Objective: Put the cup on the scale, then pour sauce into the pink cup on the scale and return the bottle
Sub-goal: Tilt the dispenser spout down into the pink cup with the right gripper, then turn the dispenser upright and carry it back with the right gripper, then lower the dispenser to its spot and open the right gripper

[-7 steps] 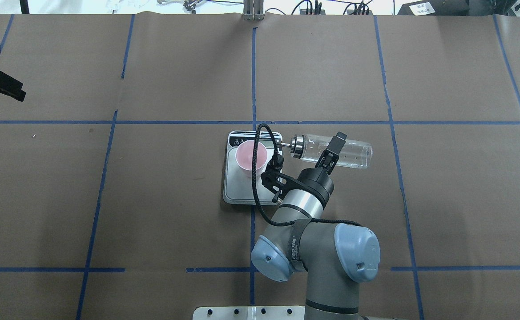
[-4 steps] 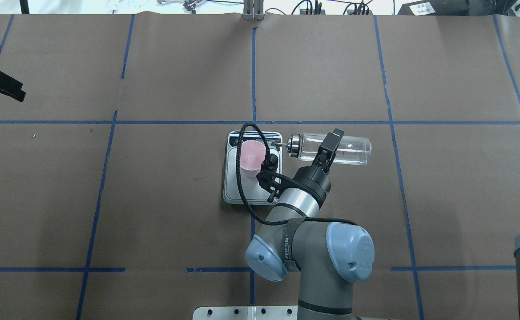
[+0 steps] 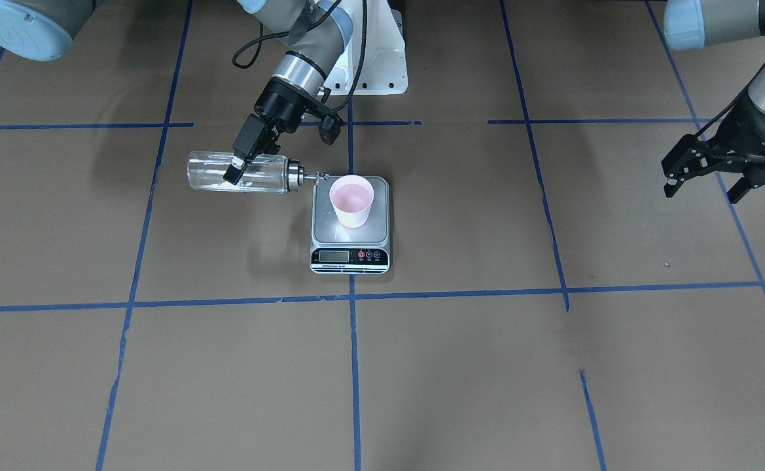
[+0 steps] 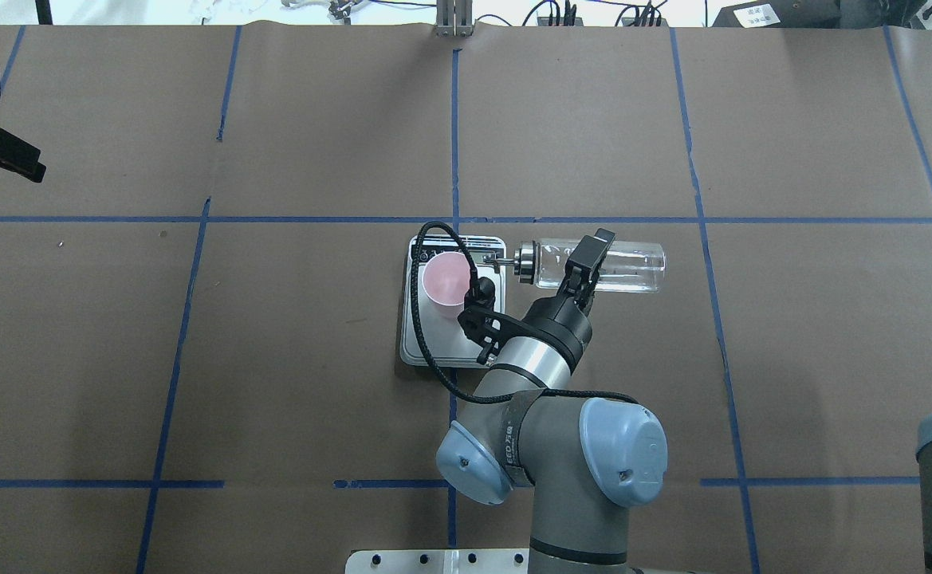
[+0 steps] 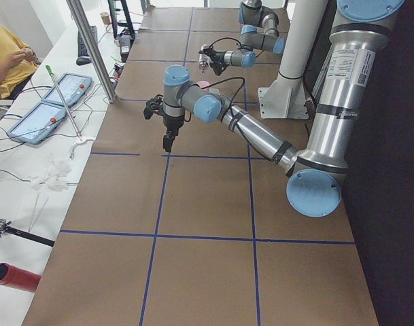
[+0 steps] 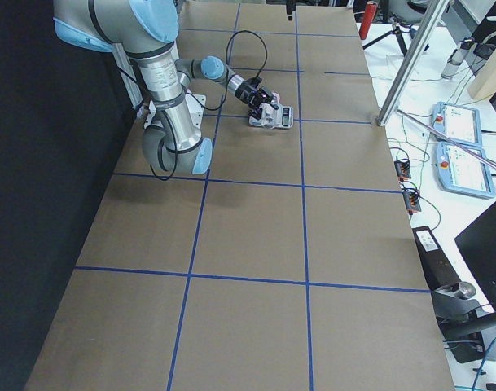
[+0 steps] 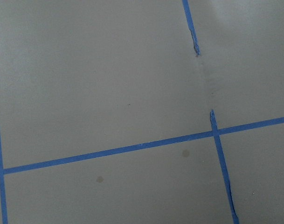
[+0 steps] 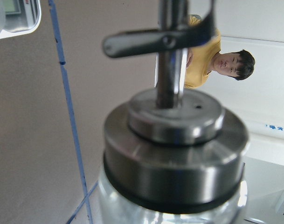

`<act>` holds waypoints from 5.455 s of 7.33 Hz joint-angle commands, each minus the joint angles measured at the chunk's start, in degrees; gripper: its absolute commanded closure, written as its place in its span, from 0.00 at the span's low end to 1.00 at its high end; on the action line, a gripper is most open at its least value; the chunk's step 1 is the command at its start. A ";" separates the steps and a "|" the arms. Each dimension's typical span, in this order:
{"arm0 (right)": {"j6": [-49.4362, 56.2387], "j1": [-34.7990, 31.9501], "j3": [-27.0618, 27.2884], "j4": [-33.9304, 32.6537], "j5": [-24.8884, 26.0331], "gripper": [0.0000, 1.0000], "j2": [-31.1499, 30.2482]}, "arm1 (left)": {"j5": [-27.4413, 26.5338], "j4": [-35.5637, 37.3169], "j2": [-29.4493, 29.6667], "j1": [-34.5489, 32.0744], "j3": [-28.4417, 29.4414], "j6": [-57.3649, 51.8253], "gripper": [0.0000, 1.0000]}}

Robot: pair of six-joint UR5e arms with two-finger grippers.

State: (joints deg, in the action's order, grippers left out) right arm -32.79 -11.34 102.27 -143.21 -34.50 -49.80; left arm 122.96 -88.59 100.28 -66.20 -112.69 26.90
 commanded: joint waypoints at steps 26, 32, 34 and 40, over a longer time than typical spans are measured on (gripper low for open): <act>-48.33 -3.16 12.96 65.16 -4.26 1.00 -36.19 | 0.00 0.18 -1.67 -0.24 -2.18 0.35 0.00; -49.33 -5.71 1.27 91.78 -9.54 1.00 -41.87 | -0.09 0.35 -1.67 -0.24 -3.32 1.67 0.00; -49.21 -5.63 1.18 91.79 -9.01 1.00 -42.13 | -0.09 0.35 -1.58 -0.24 -3.32 1.67 0.00; -49.03 -5.36 -1.20 92.05 -6.46 0.00 -41.26 | -0.09 0.35 -1.58 -0.24 -3.50 1.76 0.00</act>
State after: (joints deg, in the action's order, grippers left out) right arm -81.84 -16.69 101.16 -51.35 -41.26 -91.15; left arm 122.87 -88.24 98.70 -66.45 -116.08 28.60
